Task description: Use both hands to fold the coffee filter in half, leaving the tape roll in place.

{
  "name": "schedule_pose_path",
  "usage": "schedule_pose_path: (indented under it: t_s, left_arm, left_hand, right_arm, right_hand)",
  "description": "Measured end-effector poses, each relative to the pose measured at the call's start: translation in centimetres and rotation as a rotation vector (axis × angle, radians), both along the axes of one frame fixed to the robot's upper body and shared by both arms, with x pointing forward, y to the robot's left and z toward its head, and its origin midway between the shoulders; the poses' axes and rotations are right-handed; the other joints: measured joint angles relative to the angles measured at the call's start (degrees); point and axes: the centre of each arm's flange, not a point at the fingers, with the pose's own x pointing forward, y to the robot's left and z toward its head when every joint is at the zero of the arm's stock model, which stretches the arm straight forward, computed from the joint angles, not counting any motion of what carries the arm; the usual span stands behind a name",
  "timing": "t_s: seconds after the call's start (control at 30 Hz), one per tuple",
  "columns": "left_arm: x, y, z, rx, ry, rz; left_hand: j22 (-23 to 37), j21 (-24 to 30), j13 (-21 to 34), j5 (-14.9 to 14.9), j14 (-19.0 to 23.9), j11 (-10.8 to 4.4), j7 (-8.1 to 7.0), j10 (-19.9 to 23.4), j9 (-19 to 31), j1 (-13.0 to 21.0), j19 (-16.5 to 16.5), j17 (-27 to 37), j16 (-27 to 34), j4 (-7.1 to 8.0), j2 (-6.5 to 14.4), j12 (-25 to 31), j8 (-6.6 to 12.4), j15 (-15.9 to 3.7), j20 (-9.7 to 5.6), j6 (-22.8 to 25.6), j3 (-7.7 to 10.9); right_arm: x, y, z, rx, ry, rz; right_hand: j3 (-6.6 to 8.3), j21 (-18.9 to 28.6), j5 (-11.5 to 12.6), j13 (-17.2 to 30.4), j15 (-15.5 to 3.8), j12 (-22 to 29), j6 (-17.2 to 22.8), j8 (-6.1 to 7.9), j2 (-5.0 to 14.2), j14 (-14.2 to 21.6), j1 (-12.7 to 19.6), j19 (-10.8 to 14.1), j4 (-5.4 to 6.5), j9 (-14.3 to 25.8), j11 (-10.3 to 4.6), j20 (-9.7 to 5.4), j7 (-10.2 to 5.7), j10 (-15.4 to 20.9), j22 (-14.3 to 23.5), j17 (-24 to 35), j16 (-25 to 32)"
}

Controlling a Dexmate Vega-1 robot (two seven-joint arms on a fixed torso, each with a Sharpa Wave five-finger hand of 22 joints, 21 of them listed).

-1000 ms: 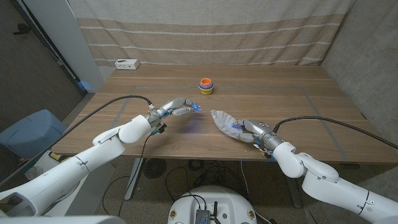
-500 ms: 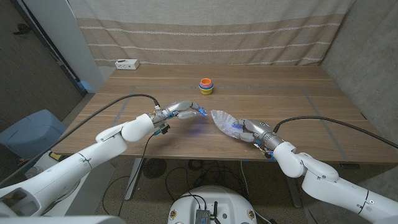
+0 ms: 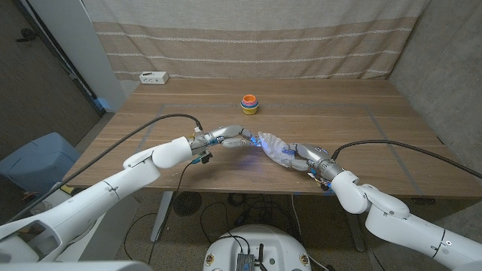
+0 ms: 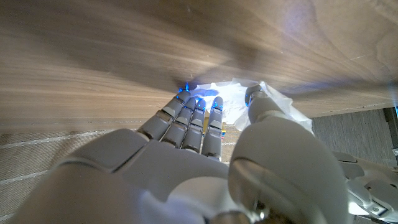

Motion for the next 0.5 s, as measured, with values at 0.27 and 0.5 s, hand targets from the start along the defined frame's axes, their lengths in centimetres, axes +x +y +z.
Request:
schedule_pose_path:
  t_s: [0.27,0.5]
  left_arm:
    - [0.3,-1.0,0.3,0.054,-0.011,-0.028]
    - [0.5,-1.6,0.2,0.103,-0.028,-0.037]
  left_hand:
    - [0.0,-0.2,-0.1,-0.3,-2.0,-0.18,-0.19,-2.3,0.0,-1.1,-1.1,0.1,0.0,2.02,0.6,-0.7,-0.27,0.02,0.1,-2.9,-0.61]
    - [0.0,-0.7,-0.2,-0.4,-2.9,-0.22,-0.27,-3.1,0.0,-2.4,-1.9,0.1,-0.4,3.08,0.2,-1.1,-0.27,-0.05,-0.02,-4.0,-0.78]
  right_arm:
    - [0.0,0.1,-0.1,0.006,0.0,0.004]
    - [-0.1,0.0,-0.1,0.008,0.001,0.005]
  right_hand:
    - [-0.23,-0.1,0.0,0.0,0.0,0.0,0.2,0.15,0.0,0.0,0.0,0.0,-0.23,0.0,0.0,0.0,0.18,0.0,0.0,0.0,0.0]
    - [-0.46,-0.3,0.0,0.0,-0.01,0.0,0.2,0.15,0.0,0.0,0.0,0.0,0.0,0.0,0.0,0.0,0.18,0.0,0.0,0.0,-0.1]
